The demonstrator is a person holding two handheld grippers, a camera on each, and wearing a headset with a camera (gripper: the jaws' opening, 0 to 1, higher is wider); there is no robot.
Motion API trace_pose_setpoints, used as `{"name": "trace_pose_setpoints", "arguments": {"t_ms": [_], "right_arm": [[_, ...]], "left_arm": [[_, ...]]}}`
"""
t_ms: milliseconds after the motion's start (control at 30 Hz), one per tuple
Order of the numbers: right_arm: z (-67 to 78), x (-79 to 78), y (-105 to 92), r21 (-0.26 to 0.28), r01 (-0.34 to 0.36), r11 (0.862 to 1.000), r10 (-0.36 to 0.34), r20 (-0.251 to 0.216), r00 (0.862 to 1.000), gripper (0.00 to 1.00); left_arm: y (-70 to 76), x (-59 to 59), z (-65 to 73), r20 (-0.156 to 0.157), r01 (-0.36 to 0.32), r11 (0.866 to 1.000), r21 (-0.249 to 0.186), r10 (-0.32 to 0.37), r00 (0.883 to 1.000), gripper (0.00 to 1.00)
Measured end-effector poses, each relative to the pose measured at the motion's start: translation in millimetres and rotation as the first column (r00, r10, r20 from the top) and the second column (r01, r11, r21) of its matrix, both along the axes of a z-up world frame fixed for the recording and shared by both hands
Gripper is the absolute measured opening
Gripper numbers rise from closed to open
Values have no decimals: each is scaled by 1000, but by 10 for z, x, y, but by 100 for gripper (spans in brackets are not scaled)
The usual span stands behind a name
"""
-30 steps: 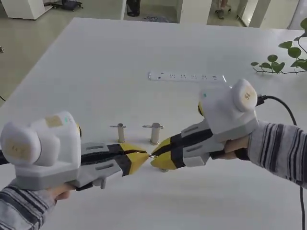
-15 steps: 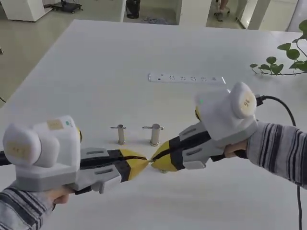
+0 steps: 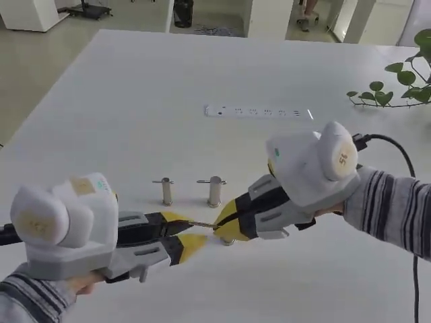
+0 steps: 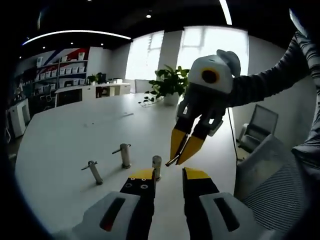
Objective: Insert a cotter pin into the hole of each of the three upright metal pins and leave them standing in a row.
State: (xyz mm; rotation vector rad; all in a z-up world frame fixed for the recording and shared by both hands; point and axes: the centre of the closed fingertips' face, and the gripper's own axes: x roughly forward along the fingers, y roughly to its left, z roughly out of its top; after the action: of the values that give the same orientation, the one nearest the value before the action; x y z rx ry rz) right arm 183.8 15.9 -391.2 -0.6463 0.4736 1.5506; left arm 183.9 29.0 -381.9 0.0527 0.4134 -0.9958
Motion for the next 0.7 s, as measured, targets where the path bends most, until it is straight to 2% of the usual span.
{"name": "trace_pose_setpoints", "arguments": {"t_ms": [67,167,333,500,633,700], "right_arm": [[-14,38,-63,-11,14,1000,-14,7,1000,0],[-58,112,-184,-47,38,998,-36,33,999,0],[-109,188,-325,-71,71,995,-68,43,997,0],[-222,280,-494,-125,105,986,-99,61,993,0],[-304,332,-592,-157,127,979,-118,67,991,0],[-369,369,-649,-182,137,974,-126,75,989,0]], "left_arm": [[0,18,-6,5,-11,1000,5,11,1000,21],[-21,49,-2,40,-22,999,24,21,999,22],[-52,114,-27,67,-51,998,43,48,997,24],[-95,182,-78,74,-91,995,46,88,993,25],[-148,228,-169,72,-111,991,72,106,992,25],[-159,269,-204,91,-125,988,96,117,989,26]]}}
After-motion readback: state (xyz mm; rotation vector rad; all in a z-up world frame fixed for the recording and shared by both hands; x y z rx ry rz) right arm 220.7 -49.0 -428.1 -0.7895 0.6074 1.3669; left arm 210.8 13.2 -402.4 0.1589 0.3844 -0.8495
